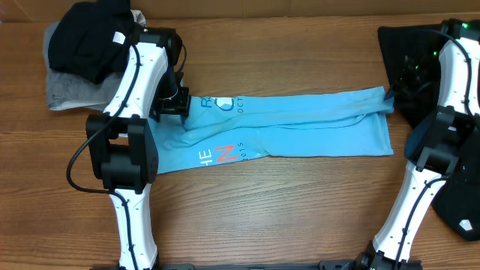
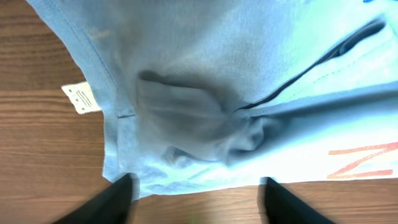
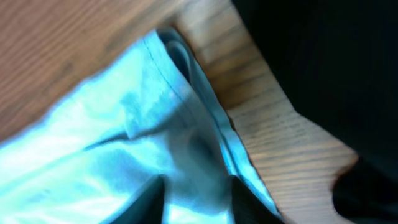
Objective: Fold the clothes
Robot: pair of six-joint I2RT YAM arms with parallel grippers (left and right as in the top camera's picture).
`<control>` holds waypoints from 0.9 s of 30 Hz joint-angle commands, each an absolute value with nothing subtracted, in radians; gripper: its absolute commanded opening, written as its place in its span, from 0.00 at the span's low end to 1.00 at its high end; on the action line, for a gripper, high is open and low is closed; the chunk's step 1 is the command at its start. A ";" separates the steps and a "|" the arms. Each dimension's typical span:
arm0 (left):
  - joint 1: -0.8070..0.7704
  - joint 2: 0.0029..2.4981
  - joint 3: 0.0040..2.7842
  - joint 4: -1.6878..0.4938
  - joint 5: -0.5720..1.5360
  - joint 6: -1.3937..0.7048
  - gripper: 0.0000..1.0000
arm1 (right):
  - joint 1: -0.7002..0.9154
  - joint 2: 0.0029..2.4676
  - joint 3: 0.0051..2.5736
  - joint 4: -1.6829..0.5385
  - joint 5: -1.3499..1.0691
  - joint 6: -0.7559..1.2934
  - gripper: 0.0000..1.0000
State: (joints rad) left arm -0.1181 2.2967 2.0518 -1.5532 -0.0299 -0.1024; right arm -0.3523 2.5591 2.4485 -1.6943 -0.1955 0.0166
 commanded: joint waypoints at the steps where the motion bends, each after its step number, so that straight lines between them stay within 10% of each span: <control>1: -0.123 2.273 2.046 -1.542 -0.036 -0.089 0.92 | -0.353 2.543 2.388 -1.694 -0.186 -0.009 0.53; 19: -0.028 2.273 2.524 -1.536 0.041 -0.109 1.00 | -0.289 2.544 2.216 -1.552 -0.270 -0.165 0.68; 21: -0.026 2.273 2.592 -1.539 0.055 -0.109 1.00 | -0.267 2.544 2.211 -1.548 -0.263 -0.165 0.54; 23: -0.027 2.273 2.630 -1.541 0.056 -0.108 1.00 | -0.256 2.544 2.211 -1.547 -0.263 -0.152 0.04; 27: -0.027 2.272 2.662 -1.544 0.056 -0.108 1.00 | -0.257 2.543 2.211 -1.545 -0.263 -0.086 0.04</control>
State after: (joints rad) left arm -0.0246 2.2963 2.6244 -1.5410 0.0330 -0.1013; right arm -0.2581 2.5481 2.2234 -1.5532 -0.2481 -0.1246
